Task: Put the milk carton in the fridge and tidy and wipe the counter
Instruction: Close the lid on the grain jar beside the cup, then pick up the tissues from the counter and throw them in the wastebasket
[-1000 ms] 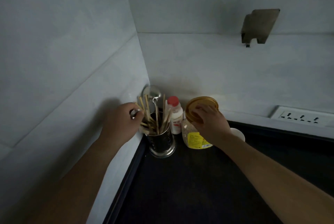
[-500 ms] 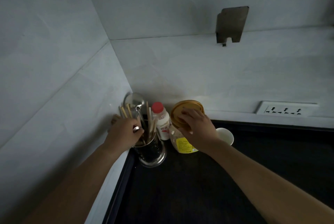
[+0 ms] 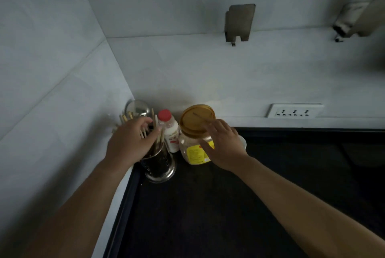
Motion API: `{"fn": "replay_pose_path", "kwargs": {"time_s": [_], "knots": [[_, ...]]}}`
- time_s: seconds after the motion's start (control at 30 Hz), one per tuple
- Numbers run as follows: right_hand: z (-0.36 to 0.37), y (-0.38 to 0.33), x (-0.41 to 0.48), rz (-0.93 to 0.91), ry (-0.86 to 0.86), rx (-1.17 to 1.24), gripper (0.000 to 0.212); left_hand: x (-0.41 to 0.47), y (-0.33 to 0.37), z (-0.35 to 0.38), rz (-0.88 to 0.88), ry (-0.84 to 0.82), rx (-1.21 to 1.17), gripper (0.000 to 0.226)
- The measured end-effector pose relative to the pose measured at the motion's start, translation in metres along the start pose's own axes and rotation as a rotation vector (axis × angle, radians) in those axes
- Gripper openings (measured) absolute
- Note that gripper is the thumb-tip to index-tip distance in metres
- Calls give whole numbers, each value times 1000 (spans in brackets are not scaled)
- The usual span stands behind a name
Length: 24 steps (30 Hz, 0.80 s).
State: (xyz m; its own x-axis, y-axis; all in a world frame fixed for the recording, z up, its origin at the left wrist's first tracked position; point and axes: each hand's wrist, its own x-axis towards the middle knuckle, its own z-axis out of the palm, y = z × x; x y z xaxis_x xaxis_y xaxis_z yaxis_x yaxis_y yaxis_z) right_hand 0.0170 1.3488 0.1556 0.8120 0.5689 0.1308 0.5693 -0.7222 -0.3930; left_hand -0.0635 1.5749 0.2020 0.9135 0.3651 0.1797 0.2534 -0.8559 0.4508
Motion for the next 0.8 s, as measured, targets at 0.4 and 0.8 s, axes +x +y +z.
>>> {"fn": "replay_pose_path", "kwargs": {"time_s": [0.4,0.8], "knots": [[-19,-28,-227,561,37,482,45,-185,67,43,16,-445,-636,40],[-41,-27,-483,911,293,614,49,-341,153,84,182,-966,-602,45]]}}
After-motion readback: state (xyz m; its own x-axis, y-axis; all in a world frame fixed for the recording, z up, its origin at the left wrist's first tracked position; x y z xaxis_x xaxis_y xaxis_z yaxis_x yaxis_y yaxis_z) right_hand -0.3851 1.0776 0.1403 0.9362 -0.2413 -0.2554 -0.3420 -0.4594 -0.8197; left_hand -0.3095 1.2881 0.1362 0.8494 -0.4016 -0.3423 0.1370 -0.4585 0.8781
